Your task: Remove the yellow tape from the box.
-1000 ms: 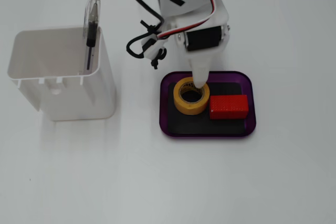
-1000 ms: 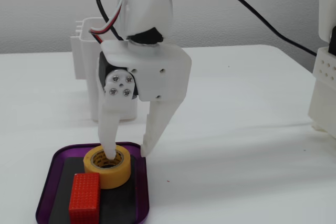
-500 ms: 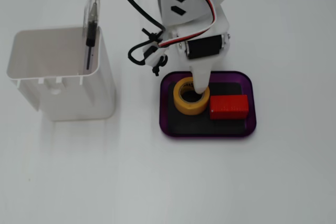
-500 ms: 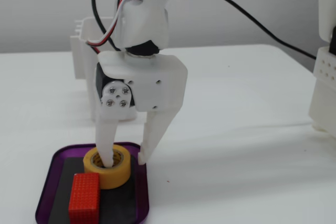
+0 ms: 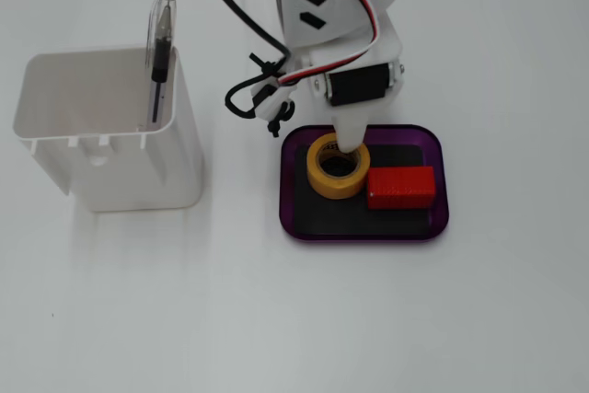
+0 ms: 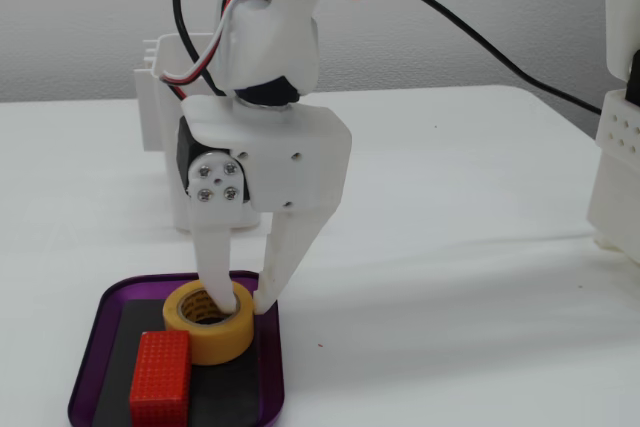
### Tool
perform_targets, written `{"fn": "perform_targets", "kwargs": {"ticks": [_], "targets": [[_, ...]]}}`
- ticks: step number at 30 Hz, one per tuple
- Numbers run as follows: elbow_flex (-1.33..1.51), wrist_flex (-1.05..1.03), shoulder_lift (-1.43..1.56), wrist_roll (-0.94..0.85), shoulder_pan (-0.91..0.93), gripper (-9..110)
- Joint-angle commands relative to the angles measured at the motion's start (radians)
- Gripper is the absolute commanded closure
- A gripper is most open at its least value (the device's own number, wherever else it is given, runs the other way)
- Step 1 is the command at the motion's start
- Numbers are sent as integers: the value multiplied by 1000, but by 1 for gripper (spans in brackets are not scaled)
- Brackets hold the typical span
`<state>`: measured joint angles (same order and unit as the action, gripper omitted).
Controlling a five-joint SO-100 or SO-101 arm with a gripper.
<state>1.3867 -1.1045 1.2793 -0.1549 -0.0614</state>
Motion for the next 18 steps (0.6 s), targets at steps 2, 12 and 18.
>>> {"fn": "perform_targets", "kwargs": {"ticks": [2,12,18], "targets": [[-26,9,6,-5,3,102],[-132,-100,115,-6,2,102],[-149,-210,310,-6,-2,102]]}}
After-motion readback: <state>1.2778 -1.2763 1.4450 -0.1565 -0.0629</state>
